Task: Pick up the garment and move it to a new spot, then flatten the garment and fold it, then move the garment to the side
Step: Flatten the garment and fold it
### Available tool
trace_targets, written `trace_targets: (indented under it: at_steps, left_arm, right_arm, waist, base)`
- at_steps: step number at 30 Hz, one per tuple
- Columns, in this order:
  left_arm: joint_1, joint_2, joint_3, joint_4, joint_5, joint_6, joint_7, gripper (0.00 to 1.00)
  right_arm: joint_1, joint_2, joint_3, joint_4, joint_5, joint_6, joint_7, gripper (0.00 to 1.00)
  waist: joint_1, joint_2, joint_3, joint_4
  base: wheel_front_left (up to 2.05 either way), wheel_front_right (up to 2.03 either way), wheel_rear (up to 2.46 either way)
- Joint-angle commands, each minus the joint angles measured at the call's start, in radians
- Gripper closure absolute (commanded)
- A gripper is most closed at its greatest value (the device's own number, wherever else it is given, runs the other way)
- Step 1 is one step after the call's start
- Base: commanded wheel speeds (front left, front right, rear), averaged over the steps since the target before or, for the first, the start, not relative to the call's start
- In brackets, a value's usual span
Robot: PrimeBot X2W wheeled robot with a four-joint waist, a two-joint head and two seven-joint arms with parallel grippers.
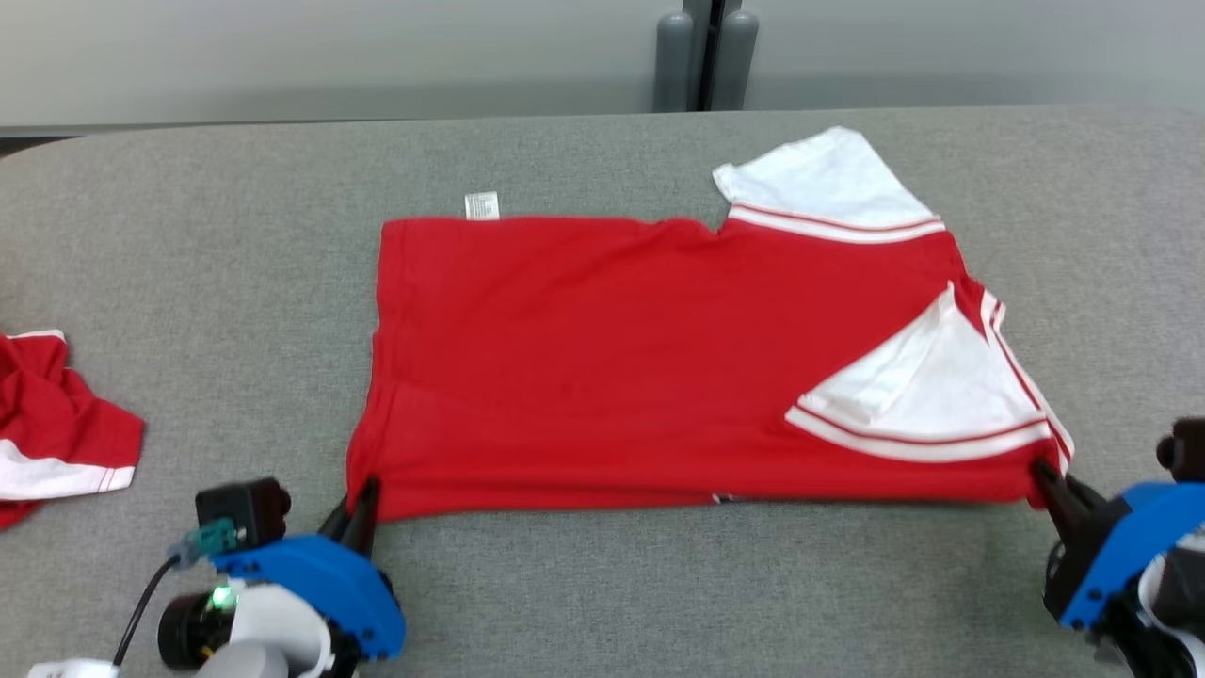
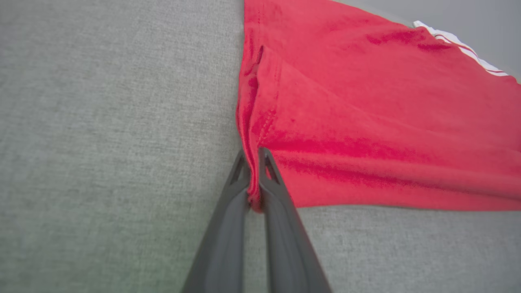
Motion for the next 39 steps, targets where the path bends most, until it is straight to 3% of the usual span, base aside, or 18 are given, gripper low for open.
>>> trace_targets:
  at_steps: [1,12,13,14,15,16,23,29,32,39]
  left_arm:
    - [0.031,0.019,0.008,-0.025,-0.007,0.016,0.012,1.0]
    - [0.271,0.124,0.043,-0.323,-0.032,0.184,0.097,1.0]
    - [0.281,0.126,0.046,-0.337,-0.034,0.191,0.096,0.91]
    - [0.288,0.132,0.046,-0.348,-0.032,0.196,0.096,0.67]
    - [0.292,0.139,0.042,-0.353,-0.026,0.198,0.099,0.32]
    - [0.292,0.141,0.039,-0.359,-0.023,0.198,0.101,0.0]
    - [0.235,0.146,0.031,-0.387,-0.009,0.196,0.118,0.0]
    - [0.079,0.153,0.021,-0.366,0.021,0.172,0.175,0.0]
    - [-0.001,0.154,0.012,-0.33,0.029,0.153,0.206,0.0]
    - [-0.278,0.097,-0.005,-0.113,0.035,0.068,0.262,0.0]
  right_arm:
    - [0.031,-0.005,-0.013,-0.017,0.021,-0.001,0.007,1.0]
    - [0.2,-0.005,-0.023,-0.034,0.163,-0.001,0.008,1.0]
    - [0.21,-0.005,-0.024,-0.031,0.17,-0.001,0.015,1.0]
    - [0.215,-0.005,-0.022,-0.025,0.179,-0.001,0.021,1.0]
    - [0.218,-0.005,-0.015,-0.02,0.188,-0.001,0.027,0.87]
    - [0.219,-0.005,-0.01,-0.014,0.196,-0.001,0.032,0.0]
    - [0.125,-0.004,0.003,-0.069,0.12,0.0,0.015,0.0]
    - [-0.061,-0.003,0.038,-0.153,0.006,0.0,0.093,0.0]
    - [-0.143,-0.004,0.054,-0.15,-0.027,0.0,0.126,0.0]
    - [-0.41,-0.052,0.132,-0.034,-0.059,0.0,0.164,0.0]
  waist:
    - [0.0,0.0,-0.007,-0.005]
    - [0.0,0.0,-0.017,-0.01]
    - [0.0,0.0,-0.017,-0.008]
    - [0.0,0.0,-0.017,-0.007]
    - [0.0,0.0,-0.017,-0.007]
    - [0.0,0.0,-0.017,-0.006]
    - [0.0,0.0,-0.009,-0.003]
    - [0.0,0.0,0.021,0.004]
    - [0.0,0.0,0.039,0.005]
    - [0.0,0.0,0.118,-0.002]
  base:
    - [0.0,0.0,0.0]
    - [0.0,0.0,0.0]
    - [0.0,0.0,0.0]
    - [0.0,0.0,0.0]
    - [0.0,0.0,0.0]
    - [0.0,0.0,0.0]
    - [0.0,0.0,0.0]
    - [0.0,0.0,0.0]
    - [0.0,0.0,0.0]
    - [0.0,0.0,0.0]
